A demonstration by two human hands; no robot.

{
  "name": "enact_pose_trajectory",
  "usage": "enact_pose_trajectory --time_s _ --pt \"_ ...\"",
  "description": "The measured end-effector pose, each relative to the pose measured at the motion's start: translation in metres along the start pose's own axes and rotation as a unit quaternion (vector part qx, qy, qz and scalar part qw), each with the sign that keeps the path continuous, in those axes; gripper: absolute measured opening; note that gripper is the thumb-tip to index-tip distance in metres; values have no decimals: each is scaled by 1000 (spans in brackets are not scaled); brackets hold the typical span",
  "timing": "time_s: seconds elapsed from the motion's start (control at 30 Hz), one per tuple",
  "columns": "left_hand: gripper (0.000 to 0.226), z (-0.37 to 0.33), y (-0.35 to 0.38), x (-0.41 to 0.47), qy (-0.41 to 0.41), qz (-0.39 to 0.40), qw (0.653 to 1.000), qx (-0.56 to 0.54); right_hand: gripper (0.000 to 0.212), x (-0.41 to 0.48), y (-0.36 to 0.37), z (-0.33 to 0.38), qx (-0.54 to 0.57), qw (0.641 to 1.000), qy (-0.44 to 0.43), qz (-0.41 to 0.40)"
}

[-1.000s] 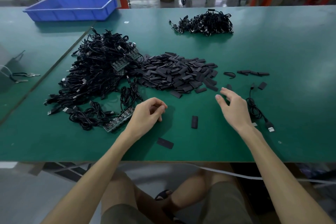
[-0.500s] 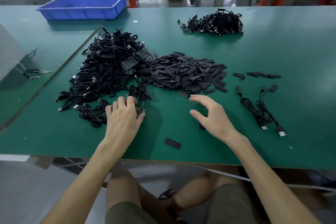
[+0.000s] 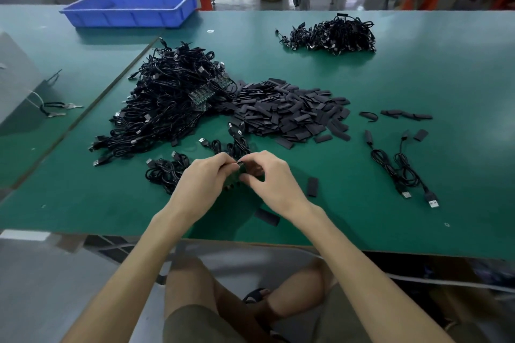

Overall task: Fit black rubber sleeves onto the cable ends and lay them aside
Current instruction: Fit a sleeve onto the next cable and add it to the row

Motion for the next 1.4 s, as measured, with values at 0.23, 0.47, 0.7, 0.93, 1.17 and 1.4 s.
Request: enact_pose_trajectory --time_s 0.23,0.47,0.7,0.93,1.17,1.4 --pt "9 -2 -2 -3 3 14 1000 28 10 3 5 -1 44 998 42 -30" --pt "13 -7 1 -2 -19 12 998 54 7 2 7 -6 91 993 62 -52" --pt "16 -12 6 -4 -30 -20 997 63 11 2 17 -8 88 991 63 -82" --pt "13 -8 5 -8 22 -109 987 119 6 4 6 -11 145 969 102 -171" --pt "12 15 3 -3 20 -141 967 211 8 10 -14 -8 225 944 139 -197" --pt "20 12 7 -3 27 -128 960 248 19 15 -54 -24 243 932 129 -236"
Point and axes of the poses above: each hand's wrist, its own x-axis towards the middle knuckle, its own y-axis out of the palm, z = x × y, the point moved 1 cm from there along x, towards the middle knuckle, and after that the axes turned 9 degrees about -z, right-handed, at the moved point
